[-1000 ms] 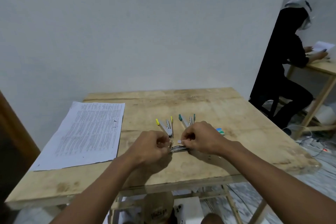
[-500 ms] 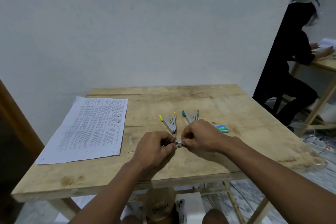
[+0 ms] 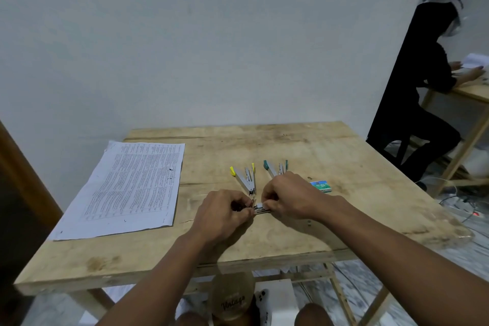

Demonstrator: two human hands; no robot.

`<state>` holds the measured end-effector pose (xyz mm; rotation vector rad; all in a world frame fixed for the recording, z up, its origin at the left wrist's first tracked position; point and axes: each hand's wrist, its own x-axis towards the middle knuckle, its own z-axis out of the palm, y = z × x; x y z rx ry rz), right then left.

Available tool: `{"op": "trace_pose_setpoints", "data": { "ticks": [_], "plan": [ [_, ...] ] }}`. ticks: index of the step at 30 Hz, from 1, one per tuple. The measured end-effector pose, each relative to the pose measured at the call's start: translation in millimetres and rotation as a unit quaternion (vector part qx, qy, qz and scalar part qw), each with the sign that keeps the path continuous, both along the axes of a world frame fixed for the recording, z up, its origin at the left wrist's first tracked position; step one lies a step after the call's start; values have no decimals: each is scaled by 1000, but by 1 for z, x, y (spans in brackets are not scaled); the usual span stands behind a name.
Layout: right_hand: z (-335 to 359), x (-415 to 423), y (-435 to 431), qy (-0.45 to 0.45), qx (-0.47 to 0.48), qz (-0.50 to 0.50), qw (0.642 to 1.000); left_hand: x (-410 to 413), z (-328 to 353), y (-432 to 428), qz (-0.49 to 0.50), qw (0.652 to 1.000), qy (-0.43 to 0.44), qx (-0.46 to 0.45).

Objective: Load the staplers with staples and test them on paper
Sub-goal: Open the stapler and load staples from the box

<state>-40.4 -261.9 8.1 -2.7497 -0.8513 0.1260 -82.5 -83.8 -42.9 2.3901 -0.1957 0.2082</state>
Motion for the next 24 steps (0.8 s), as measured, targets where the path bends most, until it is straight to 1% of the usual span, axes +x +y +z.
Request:
{"op": "trace_pose_setpoints", "data": {
  "ticks": [12,24],
  "plan": [
    [-3,2,5,-7,-6,18,1000,1,0,0,4,1000,3,4],
    [-3,-3,1,-4,22,16,1000,0,0,0,3,1000,5,-6]
  ]
}}
